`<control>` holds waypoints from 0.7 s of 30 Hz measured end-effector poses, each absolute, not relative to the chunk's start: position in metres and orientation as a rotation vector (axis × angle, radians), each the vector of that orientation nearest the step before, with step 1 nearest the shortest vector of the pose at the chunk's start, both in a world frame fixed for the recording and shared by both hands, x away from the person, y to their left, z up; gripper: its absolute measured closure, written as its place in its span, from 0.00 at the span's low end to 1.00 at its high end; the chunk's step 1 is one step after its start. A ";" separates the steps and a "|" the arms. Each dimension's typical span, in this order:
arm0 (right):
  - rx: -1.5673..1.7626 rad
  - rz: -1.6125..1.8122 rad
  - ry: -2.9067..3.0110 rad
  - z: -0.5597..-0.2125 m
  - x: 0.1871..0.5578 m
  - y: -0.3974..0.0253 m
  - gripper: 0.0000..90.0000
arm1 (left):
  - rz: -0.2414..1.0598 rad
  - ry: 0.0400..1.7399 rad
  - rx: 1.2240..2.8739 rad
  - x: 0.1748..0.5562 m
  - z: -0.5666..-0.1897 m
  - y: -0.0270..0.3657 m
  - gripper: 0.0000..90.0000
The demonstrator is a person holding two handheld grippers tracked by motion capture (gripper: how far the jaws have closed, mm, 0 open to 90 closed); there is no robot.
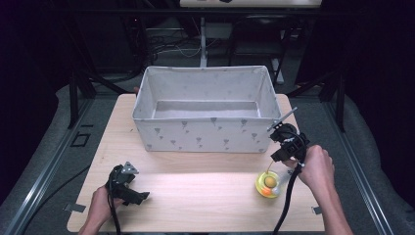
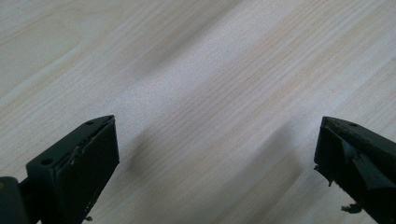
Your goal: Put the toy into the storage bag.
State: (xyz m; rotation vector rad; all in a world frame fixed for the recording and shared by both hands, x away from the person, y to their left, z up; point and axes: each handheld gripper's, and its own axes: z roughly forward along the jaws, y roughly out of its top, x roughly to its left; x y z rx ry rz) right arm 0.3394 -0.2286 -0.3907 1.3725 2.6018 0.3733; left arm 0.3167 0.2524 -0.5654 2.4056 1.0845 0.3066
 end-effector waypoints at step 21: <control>1.319 0.369 2.605 -0.380 0.342 -0.218 0.98 | 0.304 1.082 2.406 0.317 -0.566 0.252 0.00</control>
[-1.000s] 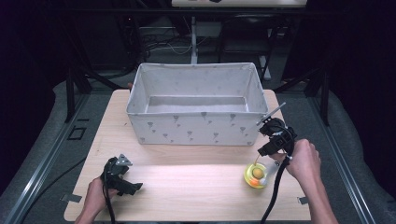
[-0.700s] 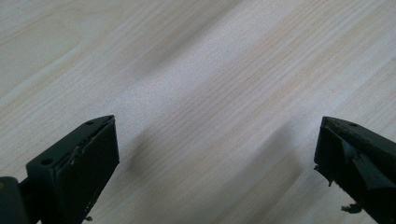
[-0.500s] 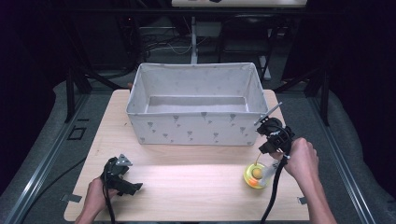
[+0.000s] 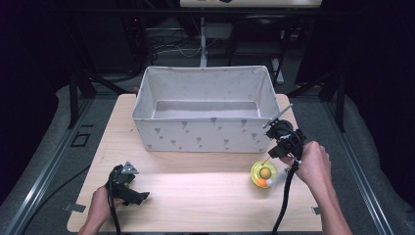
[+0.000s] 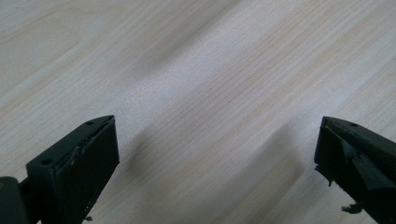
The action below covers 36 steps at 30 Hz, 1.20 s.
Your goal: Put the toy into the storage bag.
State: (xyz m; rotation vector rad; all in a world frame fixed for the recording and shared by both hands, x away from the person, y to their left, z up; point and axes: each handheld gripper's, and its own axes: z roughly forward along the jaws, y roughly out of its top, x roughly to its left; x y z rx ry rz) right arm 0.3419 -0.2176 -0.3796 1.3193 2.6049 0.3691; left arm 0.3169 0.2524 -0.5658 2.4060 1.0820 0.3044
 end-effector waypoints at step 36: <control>1.135 0.418 2.649 -0.318 0.350 -0.178 0.98 | 0.308 1.079 2.408 0.317 -0.565 0.252 0.00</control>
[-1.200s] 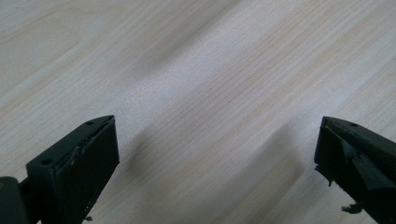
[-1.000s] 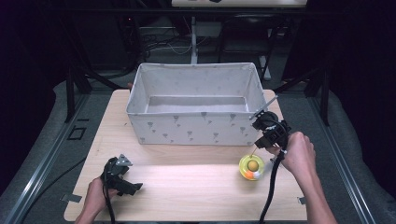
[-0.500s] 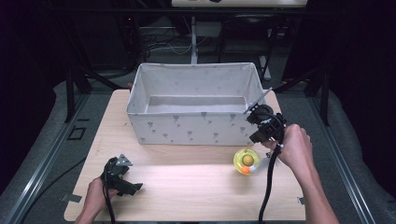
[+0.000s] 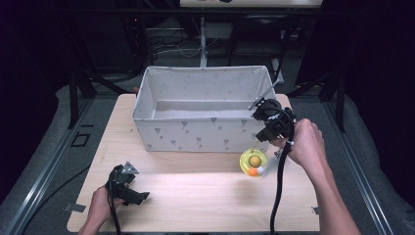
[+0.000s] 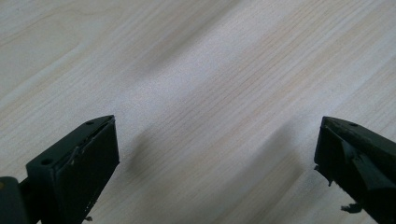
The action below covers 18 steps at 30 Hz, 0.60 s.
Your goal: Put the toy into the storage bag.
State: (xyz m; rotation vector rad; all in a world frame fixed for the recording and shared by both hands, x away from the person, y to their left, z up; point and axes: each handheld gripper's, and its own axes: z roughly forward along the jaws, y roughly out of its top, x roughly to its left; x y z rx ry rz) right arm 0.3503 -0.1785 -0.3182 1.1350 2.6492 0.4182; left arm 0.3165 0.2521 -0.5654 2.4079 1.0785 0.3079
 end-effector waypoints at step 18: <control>1.065 0.430 2.712 -0.288 0.362 -0.164 0.98 | 0.299 1.079 2.414 0.317 -0.567 0.252 0.00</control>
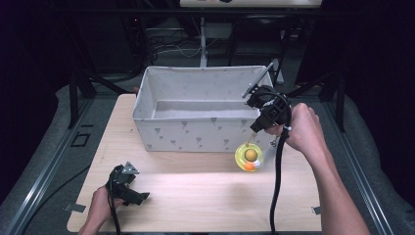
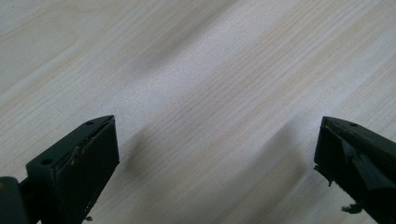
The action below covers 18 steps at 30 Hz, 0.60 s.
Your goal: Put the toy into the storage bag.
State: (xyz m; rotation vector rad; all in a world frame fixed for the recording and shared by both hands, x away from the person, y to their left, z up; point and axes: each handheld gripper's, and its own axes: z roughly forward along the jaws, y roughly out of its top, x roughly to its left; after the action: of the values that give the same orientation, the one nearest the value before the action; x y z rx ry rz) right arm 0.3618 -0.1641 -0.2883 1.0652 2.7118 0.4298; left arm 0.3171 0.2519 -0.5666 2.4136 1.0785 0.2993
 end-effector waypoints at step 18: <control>1.013 0.486 2.708 -0.247 0.365 -0.151 0.98 | 0.288 1.066 2.419 0.318 -0.565 0.255 0.00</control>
State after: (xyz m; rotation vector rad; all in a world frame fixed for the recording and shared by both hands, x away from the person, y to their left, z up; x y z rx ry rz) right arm 0.3646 -0.1514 -0.2472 1.0129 2.7077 0.4863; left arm 0.3177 0.2551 -0.5648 2.4194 1.0658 0.2881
